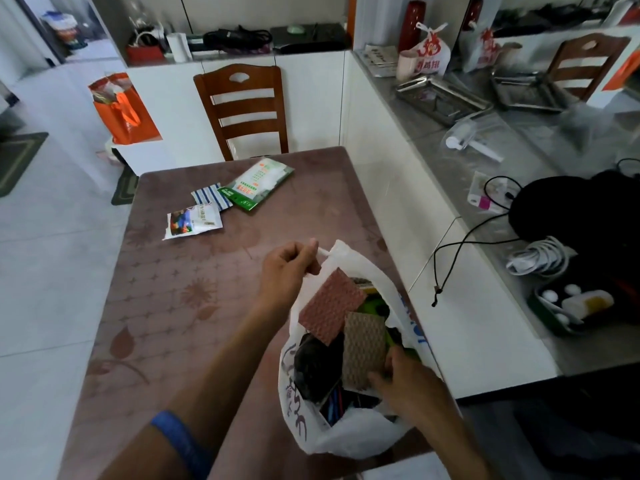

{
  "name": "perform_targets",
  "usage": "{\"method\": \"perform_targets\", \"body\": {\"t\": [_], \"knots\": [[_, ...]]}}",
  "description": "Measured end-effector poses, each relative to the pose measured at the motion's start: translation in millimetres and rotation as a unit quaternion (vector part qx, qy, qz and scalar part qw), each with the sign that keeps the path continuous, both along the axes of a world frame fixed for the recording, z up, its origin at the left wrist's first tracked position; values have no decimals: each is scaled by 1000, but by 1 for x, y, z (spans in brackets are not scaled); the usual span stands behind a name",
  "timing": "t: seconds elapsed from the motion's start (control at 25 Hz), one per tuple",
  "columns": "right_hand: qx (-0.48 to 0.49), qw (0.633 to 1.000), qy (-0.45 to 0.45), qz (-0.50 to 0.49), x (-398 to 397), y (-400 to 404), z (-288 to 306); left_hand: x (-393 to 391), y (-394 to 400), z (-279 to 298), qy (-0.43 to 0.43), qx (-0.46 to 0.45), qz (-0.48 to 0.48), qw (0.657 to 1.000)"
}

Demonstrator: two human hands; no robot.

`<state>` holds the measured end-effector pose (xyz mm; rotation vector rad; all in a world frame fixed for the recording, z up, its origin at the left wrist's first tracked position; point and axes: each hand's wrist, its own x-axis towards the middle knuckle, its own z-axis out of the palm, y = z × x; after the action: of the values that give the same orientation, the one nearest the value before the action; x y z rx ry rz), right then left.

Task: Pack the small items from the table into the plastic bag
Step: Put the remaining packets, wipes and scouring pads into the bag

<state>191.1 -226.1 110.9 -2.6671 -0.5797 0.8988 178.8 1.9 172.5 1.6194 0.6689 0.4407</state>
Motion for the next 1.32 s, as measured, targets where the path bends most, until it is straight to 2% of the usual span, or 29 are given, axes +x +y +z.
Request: {"method": "perform_targets", "body": {"t": [0.08, 0.16, 0.2, 0.28, 0.32, 0.4, 0.48, 0.52, 0.56, 0.68, 0.8, 0.88, 0.96, 1.04, 1.12, 1.32], "knots": [[-17, 992, 85, 91, 7, -11, 20, -1, 7, 4, 15, -72, -43, 996], [-25, 969, 203, 142, 8, -15, 49, -4, 16, -1, 40, -95, -36, 994], [-43, 956, 232, 173, 7, -17, 56, -5, 20, -3, 55, -97, -29, 993], [-40, 950, 226, 212, 4, -15, 64, -6, 23, -2, 76, -97, -36, 992], [7, 954, 219, 205, 3, -13, 70, -6, 23, 4, 62, -98, -49, 992], [169, 955, 200, 139, 6, -10, 92, -2, 20, 30, -14, -73, -86, 994], [322, 931, 155, 69, 12, -14, 116, 6, 17, 52, -67, -12, -110, 992], [353, 925, 132, 54, 12, -16, 123, 9, 18, 58, -67, 12, -111, 991], [350, 928, 116, 57, 10, -16, 126, 9, 21, 59, -44, 28, -114, 992], [250, 961, 71, 94, -5, -12, 120, 1, 30, 51, 32, 83, -148, 985], [307, 949, -22, 64, -13, -7, 132, 5, 32, 54, -21, 148, -182, 972], [343, 933, -92, 63, -12, -11, 142, 11, 31, 58, -45, 147, -198, 968], [299, 938, -134, 110, -8, -10, 144, 15, 29, 55, -37, 136, -211, 967], [193, 962, -88, 173, -11, -3, 137, 13, 28, 45, 1, 134, -229, 964], [133, 970, -55, 197, -14, 7, 122, 8, 27, 34, 22, 134, -251, 958], [115, 973, -62, 190, -12, 33, 110, -14, 39, 23, 64, 150, -256, 953]]}}
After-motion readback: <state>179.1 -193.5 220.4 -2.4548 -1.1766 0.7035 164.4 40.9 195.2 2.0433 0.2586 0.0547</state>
